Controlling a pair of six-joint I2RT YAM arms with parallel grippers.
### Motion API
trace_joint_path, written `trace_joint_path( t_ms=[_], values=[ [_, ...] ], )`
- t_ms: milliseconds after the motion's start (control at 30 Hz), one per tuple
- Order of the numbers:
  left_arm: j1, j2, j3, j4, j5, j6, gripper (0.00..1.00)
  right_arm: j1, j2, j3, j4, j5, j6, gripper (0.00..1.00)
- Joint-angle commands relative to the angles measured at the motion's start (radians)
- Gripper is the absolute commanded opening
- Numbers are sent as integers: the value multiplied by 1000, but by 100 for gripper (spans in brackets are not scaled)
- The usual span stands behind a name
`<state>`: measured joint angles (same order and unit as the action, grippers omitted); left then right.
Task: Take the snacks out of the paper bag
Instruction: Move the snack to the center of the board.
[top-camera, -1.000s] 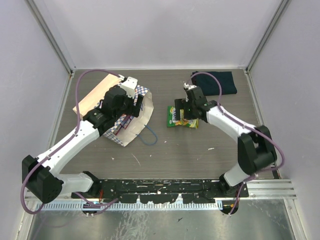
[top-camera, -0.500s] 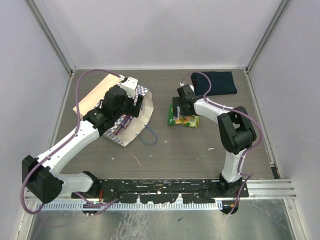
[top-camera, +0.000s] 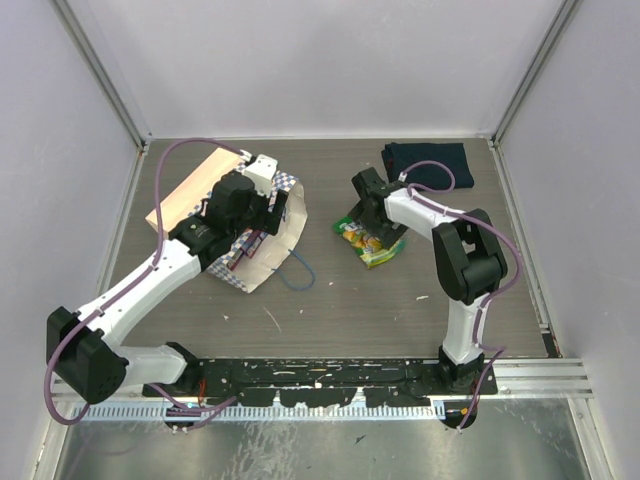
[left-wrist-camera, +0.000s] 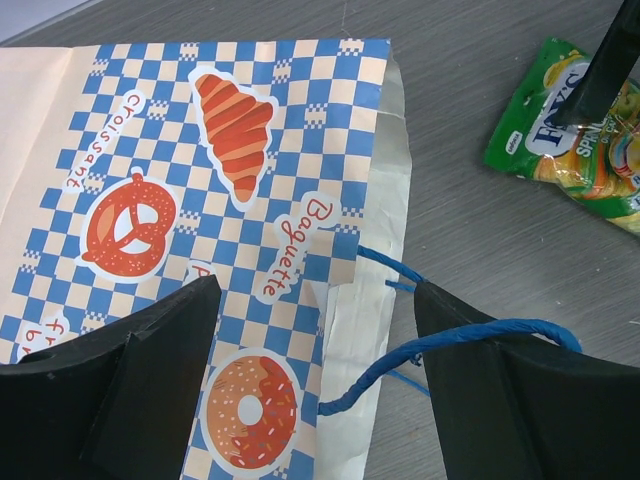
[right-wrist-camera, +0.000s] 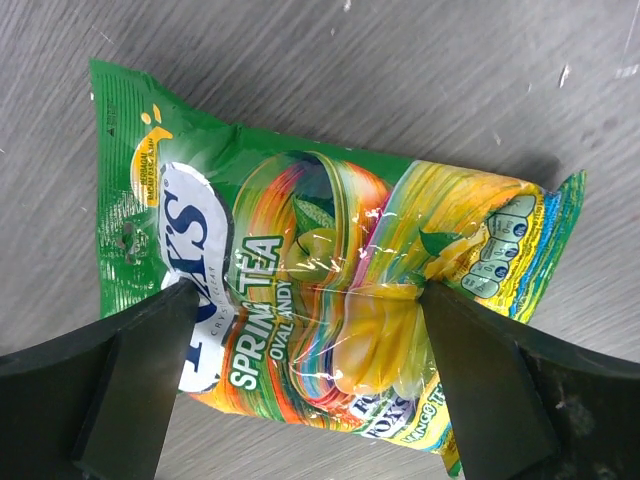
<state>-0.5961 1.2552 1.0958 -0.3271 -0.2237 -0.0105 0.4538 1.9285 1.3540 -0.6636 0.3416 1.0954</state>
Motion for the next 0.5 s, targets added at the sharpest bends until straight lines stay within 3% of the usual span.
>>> trace_joint_path(
  t_ms=[0, 133, 200, 333, 400, 467],
  values=[
    [-3, -4, 36, 22, -6, 4, 81, 17, 34, 1, -48, -195, 317, 99],
    [-3, -12, 38, 9, -14, 8, 81, 22, -8, 120, -101, -86, 246, 100],
    [-2, -20, 33, 9, -22, 11, 81, 24, -53, 148, -105, -26, 131, 100],
    [-3, -29, 17, 19, -46, 18, 81, 23, -130, 149, -82, 98, -372, 100],
    [-2, -28, 12, 28, -43, 20, 81, 23, -192, 37, 48, 33, -696, 100],
    [-3, -23, 14, 37, -37, 19, 82, 21, -255, -78, 137, -71, -895, 100]
  ],
)
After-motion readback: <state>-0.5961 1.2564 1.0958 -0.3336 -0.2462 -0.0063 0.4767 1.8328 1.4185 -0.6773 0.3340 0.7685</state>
